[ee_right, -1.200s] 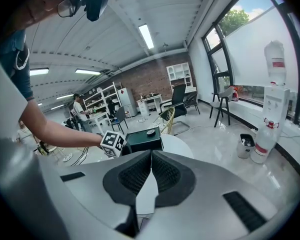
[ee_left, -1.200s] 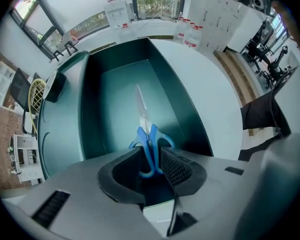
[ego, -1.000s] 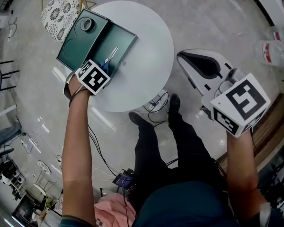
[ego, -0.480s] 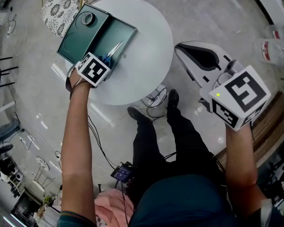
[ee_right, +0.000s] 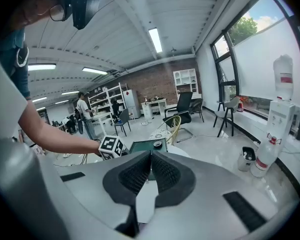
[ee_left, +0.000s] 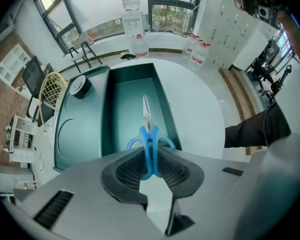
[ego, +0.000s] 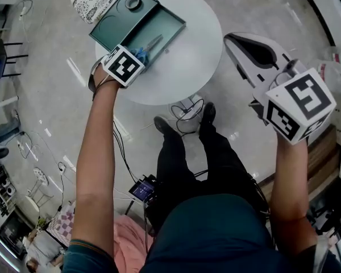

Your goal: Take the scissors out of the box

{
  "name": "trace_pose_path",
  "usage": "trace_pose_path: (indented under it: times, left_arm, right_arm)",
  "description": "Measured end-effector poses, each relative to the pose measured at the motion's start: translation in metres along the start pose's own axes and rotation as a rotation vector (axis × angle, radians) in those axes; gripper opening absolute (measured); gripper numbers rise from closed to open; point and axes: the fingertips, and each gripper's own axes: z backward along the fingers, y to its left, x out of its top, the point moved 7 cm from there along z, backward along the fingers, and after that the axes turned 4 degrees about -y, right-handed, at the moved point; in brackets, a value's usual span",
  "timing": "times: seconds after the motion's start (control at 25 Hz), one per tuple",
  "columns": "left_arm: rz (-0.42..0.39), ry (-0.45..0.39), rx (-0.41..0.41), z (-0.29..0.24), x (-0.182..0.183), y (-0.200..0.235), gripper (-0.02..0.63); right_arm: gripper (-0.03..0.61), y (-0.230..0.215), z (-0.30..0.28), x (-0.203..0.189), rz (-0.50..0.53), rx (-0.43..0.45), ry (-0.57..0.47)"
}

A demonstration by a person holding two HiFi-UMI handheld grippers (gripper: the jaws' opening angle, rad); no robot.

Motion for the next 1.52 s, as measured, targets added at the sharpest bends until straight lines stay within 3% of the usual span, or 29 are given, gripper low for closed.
trace_pose_path:
  times: [0.4, 0.72, 1.08, 1.52]
  left_arm:
    - [0.102, -0.177, 0.047, 0.116, -0.028, -0.003, 0.097]
    - [0.129, -0.352, 0.153, 0.232, -0.038, -0.012, 0.097]
    - [0.118, -0.499, 0.276, 0.363, -0.049, -0.034, 0.097]
    - [0.091, -0.628, 0.409, 0.473, -0.06, -0.071, 0.097]
  right_arm:
    - [0.038, 0.068, 0.004, 0.061, 0.081, 0.028, -0.032]
    - [0.038, 0.115, 0.022, 0.112, 0.144, 0.044, -0.058]
    - [0.038, 0.157, 0.05, 0.173, 0.225, 0.061, -0.092]
    - [0.038, 0.2, 0.08, 0.219, 0.339, 0.098, -0.136]
